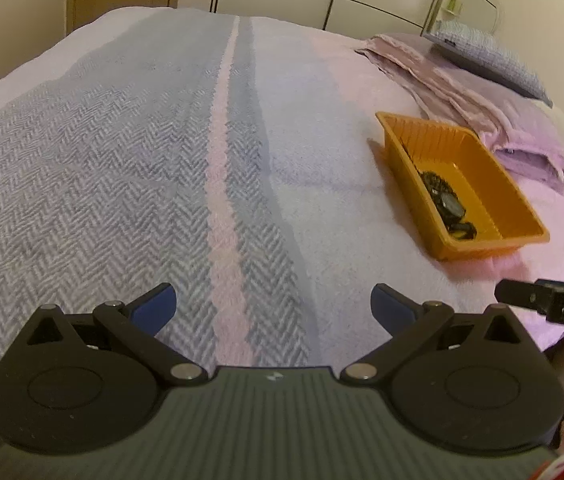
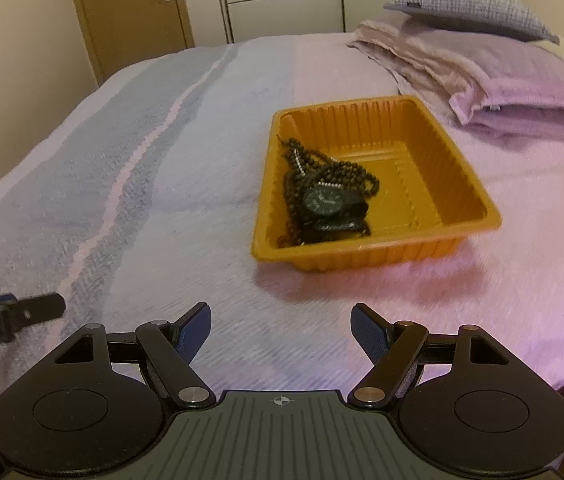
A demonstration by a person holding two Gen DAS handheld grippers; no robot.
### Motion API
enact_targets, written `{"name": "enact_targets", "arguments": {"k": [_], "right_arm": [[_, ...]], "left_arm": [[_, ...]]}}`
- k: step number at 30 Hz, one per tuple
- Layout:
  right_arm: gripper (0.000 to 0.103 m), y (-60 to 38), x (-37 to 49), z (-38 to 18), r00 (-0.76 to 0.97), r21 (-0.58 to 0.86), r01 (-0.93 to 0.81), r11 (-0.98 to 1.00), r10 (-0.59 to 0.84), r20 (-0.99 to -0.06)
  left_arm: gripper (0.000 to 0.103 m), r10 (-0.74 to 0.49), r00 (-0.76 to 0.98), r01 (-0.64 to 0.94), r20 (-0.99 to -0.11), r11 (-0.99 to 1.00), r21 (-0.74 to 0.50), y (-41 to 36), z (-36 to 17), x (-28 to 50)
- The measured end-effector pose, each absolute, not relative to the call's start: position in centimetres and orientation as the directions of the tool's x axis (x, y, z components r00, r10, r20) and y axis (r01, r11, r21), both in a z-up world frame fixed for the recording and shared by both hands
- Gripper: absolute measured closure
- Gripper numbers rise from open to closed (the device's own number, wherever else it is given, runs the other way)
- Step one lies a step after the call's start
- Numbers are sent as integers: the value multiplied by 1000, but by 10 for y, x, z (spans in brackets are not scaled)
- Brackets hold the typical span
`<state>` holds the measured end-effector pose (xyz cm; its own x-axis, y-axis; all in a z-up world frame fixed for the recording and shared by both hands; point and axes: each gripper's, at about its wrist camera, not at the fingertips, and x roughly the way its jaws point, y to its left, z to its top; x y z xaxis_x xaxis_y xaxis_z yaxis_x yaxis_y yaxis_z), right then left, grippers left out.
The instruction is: Organize jewelry
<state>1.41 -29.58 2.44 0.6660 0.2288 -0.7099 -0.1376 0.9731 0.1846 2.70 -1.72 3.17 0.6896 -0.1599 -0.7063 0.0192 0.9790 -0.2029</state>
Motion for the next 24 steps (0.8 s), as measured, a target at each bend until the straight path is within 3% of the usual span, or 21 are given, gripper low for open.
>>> {"name": "enact_targets", "arguments": {"k": [24], "right_arm": [[26,-256,-2,23,663,162,-162,973,229,-713]], "left_arm": [[0,-120,693,15,-710,988,-152,-21,25,15]]}}
